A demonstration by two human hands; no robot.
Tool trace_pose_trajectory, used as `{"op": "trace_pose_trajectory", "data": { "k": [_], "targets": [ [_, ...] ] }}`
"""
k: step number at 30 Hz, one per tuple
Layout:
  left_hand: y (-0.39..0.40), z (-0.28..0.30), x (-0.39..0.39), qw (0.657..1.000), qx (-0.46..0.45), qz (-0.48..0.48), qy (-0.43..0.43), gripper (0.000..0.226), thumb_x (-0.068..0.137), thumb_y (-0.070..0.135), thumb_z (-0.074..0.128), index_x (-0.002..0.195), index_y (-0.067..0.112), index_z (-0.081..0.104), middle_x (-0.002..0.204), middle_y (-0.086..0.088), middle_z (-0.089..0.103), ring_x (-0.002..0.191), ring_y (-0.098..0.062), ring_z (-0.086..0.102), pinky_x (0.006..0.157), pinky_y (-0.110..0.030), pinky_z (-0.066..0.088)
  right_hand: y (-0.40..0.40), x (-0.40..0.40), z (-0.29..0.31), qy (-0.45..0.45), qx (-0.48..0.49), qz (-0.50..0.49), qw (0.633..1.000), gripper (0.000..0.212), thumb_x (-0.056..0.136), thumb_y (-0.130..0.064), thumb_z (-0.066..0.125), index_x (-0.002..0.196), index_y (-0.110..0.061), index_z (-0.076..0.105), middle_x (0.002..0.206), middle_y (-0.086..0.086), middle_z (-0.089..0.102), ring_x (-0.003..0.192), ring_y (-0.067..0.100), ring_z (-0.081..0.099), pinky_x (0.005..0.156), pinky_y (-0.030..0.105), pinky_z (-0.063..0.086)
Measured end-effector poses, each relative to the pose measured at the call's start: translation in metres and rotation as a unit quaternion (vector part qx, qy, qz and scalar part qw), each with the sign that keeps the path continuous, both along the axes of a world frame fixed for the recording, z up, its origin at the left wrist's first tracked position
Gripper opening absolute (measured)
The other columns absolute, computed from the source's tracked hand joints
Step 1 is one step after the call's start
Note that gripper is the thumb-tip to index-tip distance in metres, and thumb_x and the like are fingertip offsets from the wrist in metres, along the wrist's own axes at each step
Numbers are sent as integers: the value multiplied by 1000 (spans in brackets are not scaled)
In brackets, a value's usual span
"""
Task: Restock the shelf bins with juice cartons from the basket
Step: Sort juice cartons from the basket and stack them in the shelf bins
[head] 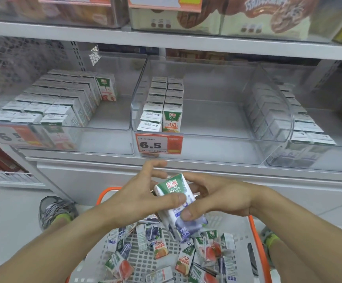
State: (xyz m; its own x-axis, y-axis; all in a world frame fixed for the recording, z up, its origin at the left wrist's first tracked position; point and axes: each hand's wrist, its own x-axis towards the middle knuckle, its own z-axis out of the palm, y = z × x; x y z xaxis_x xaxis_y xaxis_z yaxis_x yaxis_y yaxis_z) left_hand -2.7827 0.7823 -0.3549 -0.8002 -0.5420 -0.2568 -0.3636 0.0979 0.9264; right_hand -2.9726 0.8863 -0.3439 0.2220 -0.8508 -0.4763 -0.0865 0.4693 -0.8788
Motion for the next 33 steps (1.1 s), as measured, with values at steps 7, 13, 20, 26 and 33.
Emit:
{"op": "trace_pose_trajectory", "data": {
  "k": [7, 13, 20, 26, 33],
  "targets": [
    [26, 2, -14, 987, 58, 132, 76, 105, 36, 76, 84, 124, 30, 51, 122, 13, 66, 110, -8, 65, 94, -38, 53, 22, -13, -1, -69, -63, -120, 988, 73, 71, -3, 79, 136, -17, 50, 128, 24, 60, 104, 31, 63, 87, 47, 45],
    [53, 7, -36, 994, 35, 73, 78, 90, 44, 66, 87, 120, 27, 58, 112, 10, 72, 103, -11, 69, 94, -38, 53, 49, -27, 1, -47, -100, -191, 975, 82, 58, -6, 87, 129, -23, 49, 124, 22, 61, 93, 28, 64, 79, 40, 51],
    [82, 7, -78, 998, -15, -4, 62, 78, 43, 45, 93, 114, 28, 63, 95, -4, 74, 83, -25, 69, 77, -43, 59, 107, -73, 11, 51, -96, -130, 985, 80, 68, 9, 84, 128, -21, 40, 121, 11, 68, 112, 37, 62, 102, 59, 47],
    [98, 23, -133, 962, -246, -116, 34, 76, 44, 53, 89, 114, 48, 59, 94, 17, 67, 82, -2, 64, 77, -24, 54, 142, -109, 15, 133, -150, -183, 962, 90, 65, -23, 92, 138, -44, 42, 123, 3, 64, 113, 23, 65, 101, 50, 51],
    [107, 64, -189, 908, -380, -170, 47, 104, 43, 80, 76, 134, 41, 42, 107, 30, 59, 100, 18, 53, 85, -4, 43, 171, -142, 12, 31, -250, -293, 922, 72, 70, -5, 84, 132, -21, 51, 128, 18, 61, 111, 32, 65, 88, 49, 56]
  ]
}}
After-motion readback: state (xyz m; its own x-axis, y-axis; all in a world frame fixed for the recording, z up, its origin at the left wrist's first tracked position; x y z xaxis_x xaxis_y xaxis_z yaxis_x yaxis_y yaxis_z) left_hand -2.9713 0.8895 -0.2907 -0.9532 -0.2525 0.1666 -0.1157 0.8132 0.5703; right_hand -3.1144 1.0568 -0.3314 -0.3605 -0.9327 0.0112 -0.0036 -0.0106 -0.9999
